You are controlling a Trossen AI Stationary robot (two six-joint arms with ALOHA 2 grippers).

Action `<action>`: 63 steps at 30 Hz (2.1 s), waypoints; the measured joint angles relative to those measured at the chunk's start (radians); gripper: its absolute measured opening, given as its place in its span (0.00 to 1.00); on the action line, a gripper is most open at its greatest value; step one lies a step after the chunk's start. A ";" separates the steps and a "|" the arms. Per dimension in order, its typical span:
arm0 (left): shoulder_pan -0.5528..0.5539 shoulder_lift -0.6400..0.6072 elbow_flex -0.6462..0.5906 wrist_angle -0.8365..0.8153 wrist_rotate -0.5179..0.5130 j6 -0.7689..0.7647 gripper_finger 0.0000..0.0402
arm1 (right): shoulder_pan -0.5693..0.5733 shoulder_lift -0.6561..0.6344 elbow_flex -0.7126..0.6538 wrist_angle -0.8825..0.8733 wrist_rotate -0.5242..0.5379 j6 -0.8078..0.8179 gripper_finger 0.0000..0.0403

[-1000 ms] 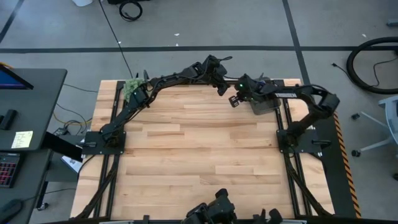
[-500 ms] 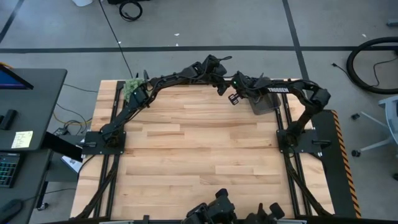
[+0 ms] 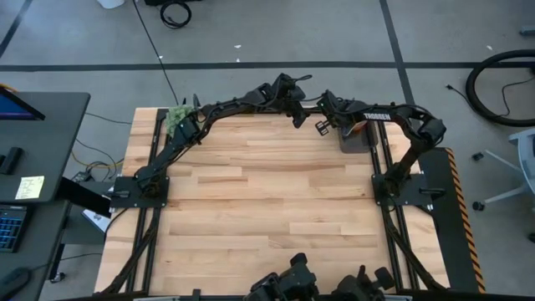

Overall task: Nest measuring cups in basket
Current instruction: Move the black bin to the top right of the table, then return to Home Position

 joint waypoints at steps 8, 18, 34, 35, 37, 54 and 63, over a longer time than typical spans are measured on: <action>0.010 -0.006 0.000 -0.009 0.002 -0.006 0.01 | 0.021 -0.010 0.066 -0.013 -0.004 -0.082 0.00; 0.024 -0.193 0.000 -0.162 -0.065 0.132 0.01 | 0.082 -0.153 0.318 -0.210 -0.018 -0.149 0.00; -0.006 -0.752 0.002 -0.705 -0.264 0.265 0.01 | 0.249 -0.650 0.578 -0.521 -0.189 -0.136 0.00; -0.012 -0.785 0.002 -0.743 -0.278 0.264 0.01 | 0.266 -0.678 0.578 -0.541 -0.201 -0.118 0.00; -0.021 -0.845 0.002 -0.802 -0.302 0.263 0.01 | 0.298 -0.730 0.578 -0.580 -0.212 -0.072 0.00; -0.107 -1.231 0.001 -1.230 -0.344 -0.033 0.01 | 0.388 -1.067 0.578 -0.867 -0.256 -0.093 0.00; -0.229 -1.453 -0.003 -1.296 -0.450 -0.164 0.01 | 0.387 -1.219 0.578 -0.927 -0.251 -0.025 0.00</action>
